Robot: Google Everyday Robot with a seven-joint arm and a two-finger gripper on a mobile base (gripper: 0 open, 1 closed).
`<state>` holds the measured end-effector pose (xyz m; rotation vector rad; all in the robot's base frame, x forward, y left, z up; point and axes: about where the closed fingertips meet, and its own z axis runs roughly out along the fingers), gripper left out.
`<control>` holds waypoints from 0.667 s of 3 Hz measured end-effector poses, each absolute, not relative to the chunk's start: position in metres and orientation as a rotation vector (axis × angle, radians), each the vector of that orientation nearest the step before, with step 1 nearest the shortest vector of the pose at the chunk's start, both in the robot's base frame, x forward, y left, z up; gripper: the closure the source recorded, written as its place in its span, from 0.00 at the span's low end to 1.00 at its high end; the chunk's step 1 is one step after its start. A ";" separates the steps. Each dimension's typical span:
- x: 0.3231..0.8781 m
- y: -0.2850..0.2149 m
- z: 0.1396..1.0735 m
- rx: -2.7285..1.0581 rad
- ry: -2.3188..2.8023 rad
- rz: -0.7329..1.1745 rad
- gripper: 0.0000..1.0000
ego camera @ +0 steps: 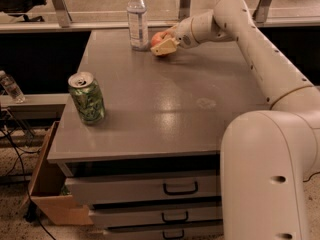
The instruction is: Move apple near blue plastic bottle
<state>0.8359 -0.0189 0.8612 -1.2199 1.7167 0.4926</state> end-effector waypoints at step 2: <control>0.840 -0.006 0.856 -1.229 1.740 0.527 0.59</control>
Offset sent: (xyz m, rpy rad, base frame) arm 0.0089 0.0103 -0.0008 -0.0027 0.0491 0.0128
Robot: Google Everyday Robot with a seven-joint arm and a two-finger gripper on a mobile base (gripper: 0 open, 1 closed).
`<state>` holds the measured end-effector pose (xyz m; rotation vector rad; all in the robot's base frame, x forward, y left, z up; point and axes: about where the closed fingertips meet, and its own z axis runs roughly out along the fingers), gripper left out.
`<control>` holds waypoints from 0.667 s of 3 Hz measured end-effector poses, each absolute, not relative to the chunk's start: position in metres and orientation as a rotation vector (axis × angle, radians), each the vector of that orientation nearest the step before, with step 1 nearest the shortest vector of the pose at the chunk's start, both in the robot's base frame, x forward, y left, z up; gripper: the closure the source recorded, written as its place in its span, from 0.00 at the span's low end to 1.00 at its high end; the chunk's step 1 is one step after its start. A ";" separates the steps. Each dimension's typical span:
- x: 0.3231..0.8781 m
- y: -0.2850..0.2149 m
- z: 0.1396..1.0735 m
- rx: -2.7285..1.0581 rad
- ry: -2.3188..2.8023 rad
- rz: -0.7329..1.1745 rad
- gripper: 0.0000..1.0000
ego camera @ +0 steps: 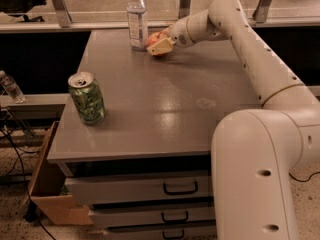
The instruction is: Move apple near blue plastic bottle
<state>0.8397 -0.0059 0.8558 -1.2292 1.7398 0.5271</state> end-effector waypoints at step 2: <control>0.840 -0.004 0.855 -1.232 1.743 0.532 0.13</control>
Offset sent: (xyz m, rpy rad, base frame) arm 0.0053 0.0044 0.0014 -0.0041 0.0258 0.0257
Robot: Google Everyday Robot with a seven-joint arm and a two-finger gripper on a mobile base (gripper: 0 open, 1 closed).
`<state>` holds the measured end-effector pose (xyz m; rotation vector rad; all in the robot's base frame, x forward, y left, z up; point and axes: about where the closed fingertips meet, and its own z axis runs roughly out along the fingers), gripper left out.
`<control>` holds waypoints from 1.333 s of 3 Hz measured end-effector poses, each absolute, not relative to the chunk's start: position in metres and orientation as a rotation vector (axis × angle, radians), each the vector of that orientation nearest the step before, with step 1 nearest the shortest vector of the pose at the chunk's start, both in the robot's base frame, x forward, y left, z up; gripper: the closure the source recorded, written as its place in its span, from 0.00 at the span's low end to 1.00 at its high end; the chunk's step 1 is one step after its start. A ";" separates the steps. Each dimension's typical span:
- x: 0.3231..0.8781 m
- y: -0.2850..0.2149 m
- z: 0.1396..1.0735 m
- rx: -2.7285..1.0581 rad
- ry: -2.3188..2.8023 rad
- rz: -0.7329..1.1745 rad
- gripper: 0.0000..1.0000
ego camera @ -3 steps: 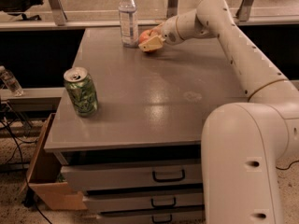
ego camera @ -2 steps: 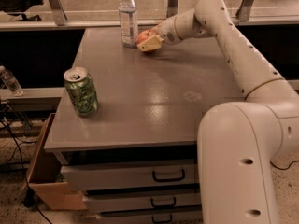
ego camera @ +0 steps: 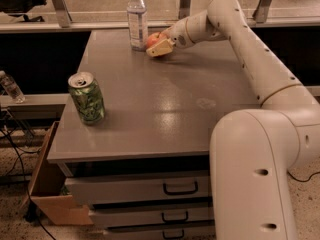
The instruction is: Move apple near blue plastic bottle
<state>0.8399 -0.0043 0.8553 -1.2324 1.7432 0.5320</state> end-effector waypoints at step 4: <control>0.822 -0.067 0.880 -1.182 1.779 0.457 0.00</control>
Offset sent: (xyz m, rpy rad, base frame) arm -0.0006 0.0069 0.0086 0.0020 0.0149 0.0519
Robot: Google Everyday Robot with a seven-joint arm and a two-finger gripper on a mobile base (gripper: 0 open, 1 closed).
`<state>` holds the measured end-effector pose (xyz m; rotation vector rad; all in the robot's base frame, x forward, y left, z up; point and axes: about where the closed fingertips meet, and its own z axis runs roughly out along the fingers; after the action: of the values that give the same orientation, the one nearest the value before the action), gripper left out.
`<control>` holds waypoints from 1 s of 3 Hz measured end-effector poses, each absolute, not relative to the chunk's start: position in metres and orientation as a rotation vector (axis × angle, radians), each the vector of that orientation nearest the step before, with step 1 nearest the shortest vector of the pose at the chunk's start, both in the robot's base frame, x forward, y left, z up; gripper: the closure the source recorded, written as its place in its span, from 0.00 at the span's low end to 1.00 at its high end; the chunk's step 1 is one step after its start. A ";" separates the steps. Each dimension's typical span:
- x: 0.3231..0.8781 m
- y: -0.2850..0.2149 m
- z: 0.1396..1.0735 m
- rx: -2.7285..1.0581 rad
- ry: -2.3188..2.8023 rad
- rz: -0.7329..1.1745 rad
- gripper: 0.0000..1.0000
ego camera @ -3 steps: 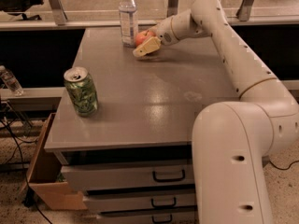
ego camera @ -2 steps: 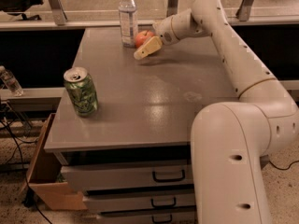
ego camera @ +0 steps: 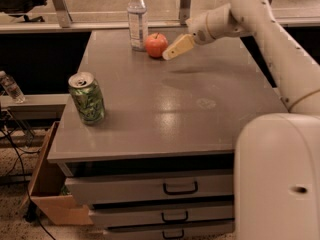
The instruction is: Move apple near blue plastic bottle
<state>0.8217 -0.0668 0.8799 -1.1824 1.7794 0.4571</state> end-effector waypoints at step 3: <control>0.657 -0.196 1.009 -1.069 1.635 0.247 0.00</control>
Offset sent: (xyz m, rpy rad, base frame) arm -0.2037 -0.1787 0.1479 -0.0076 -0.2611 -0.1616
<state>0.6568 -0.1963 1.0085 -1.0689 1.6349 0.2471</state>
